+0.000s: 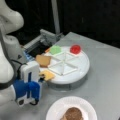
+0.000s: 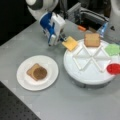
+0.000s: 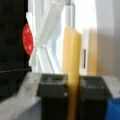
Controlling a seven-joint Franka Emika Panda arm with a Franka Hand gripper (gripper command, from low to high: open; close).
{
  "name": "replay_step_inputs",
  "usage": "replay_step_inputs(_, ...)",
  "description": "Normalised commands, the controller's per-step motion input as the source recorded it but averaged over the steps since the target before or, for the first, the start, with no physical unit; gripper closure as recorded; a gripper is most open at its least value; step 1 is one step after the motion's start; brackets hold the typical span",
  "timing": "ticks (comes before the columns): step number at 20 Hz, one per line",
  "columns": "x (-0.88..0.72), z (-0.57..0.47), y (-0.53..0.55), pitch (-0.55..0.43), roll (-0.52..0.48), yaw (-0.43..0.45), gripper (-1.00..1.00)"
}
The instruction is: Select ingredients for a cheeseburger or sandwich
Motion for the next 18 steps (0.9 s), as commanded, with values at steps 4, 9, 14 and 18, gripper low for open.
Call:
replay_step_inputs(4, 0.19, 0.08, -0.36, 0.165, -0.03, 0.185, 1.0)
replay_step_inputs(9, 0.27, 0.08, -0.48, 0.18, -0.026, 0.248, 1.0)
replay_step_inputs(14, 0.41, 0.12, -0.45, 0.183, -0.036, 0.267, 1.0)
replay_step_inputs(18, 0.46, 0.11, -0.3, 0.21, -0.052, 0.325, 1.0)
